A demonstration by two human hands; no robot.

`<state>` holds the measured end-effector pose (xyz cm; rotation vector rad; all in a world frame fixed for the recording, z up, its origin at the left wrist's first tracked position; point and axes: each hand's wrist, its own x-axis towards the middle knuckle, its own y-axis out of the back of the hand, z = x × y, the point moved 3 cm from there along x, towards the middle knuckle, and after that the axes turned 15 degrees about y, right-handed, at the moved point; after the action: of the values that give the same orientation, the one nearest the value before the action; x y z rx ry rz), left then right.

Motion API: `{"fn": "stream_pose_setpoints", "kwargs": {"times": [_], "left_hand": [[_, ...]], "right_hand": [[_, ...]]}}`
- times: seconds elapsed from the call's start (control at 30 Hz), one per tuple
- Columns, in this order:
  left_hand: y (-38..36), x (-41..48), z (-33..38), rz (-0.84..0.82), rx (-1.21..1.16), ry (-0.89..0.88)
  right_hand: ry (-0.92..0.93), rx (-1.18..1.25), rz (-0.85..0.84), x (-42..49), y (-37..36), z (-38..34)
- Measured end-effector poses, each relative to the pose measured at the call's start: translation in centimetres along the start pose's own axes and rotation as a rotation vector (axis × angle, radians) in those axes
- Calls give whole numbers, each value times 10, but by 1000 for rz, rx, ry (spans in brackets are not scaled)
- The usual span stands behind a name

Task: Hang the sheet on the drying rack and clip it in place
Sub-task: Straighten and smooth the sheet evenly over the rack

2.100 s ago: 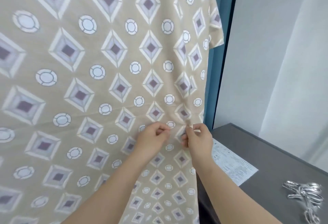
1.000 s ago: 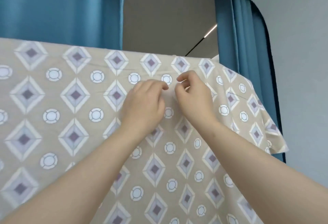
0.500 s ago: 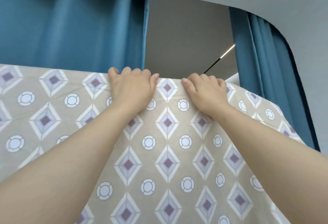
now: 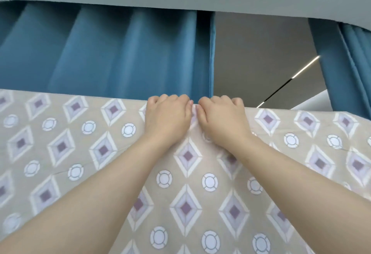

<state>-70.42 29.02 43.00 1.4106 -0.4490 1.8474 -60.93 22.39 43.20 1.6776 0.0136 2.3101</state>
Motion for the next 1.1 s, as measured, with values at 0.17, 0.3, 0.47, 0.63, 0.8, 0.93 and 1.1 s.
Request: {"fn": "stream_pose_setpoints", "kwargs": {"times": [0.17,0.3,0.47,0.63,0.8,0.93,1.1], "left_hand": [[19,25,-50,-47,-17,-18],[41,47,-155,23,73,110],[53,60,-208,-21,62,107],[65,66,-214,-95,8,3],[79,74,-246,-35,48,75],[97,86,-297,-18,12,106],[124,113,-379,-75,44,120]], "right_hand": [[-89,18,-19,31,-24,-47],[-262,-148,13,26,-36,-51],[-341,-153,34,45,-51,-101],[-120,-90,-7,75,-71,-176],[37,-100,-12,93,-76,-216],[121,-30,-49,114,-85,-257],[138,89,-126,144,-109,-319]]}}
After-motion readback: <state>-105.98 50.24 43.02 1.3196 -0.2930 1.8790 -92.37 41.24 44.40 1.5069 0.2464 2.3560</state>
